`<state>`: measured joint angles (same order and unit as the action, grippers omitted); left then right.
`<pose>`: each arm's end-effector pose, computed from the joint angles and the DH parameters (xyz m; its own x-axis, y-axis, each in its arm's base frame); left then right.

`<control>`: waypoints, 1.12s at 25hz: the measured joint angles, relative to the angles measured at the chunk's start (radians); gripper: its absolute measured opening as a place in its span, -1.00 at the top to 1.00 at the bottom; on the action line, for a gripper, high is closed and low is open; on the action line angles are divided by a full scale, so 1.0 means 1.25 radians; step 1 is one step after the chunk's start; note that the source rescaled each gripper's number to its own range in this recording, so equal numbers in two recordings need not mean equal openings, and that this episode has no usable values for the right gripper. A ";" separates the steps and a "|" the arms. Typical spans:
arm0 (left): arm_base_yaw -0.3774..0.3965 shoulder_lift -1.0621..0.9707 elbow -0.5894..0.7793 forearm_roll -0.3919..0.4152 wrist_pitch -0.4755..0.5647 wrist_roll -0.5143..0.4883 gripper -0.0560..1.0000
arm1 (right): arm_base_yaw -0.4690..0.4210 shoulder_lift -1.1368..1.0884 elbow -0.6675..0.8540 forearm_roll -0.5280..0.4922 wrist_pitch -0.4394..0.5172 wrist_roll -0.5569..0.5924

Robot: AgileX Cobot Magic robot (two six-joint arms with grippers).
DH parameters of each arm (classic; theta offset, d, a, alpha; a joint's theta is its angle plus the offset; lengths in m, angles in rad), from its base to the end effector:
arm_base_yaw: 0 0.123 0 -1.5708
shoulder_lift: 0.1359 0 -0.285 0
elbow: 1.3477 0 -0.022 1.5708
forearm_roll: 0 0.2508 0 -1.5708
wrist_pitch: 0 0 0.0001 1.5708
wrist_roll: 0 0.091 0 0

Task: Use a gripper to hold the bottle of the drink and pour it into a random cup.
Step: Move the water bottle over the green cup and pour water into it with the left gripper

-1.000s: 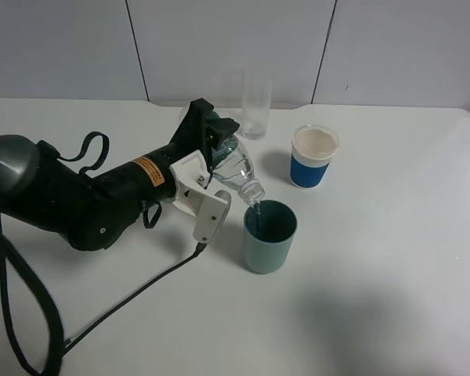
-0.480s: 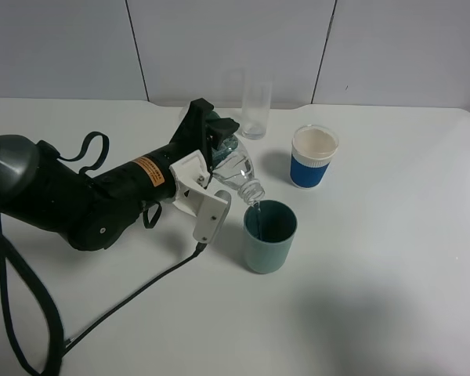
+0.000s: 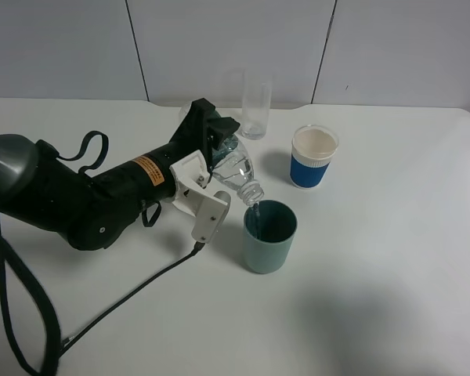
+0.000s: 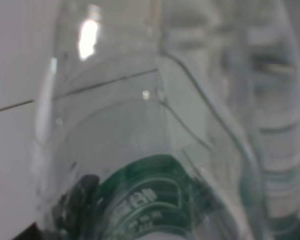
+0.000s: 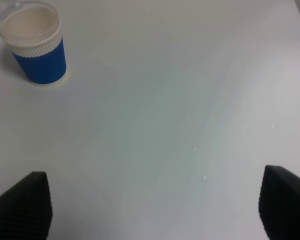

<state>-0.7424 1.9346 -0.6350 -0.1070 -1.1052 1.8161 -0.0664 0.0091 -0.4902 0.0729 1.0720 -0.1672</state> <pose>0.2528 -0.2202 0.1360 0.6072 0.7677 0.2049 -0.0391 -0.2287 0.9727 -0.0025 0.0060 0.2739 -0.4778 -0.1001 -0.8727 -0.0532 0.9950 -0.0850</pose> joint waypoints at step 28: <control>-0.030 -0.004 0.000 -0.058 0.000 0.040 0.85 | 0.000 0.000 0.000 0.000 0.000 0.000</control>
<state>-0.7803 1.9291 -0.6350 -0.1794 -1.1052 1.8655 -0.0664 0.0091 -0.4902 0.0729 1.0720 -0.1672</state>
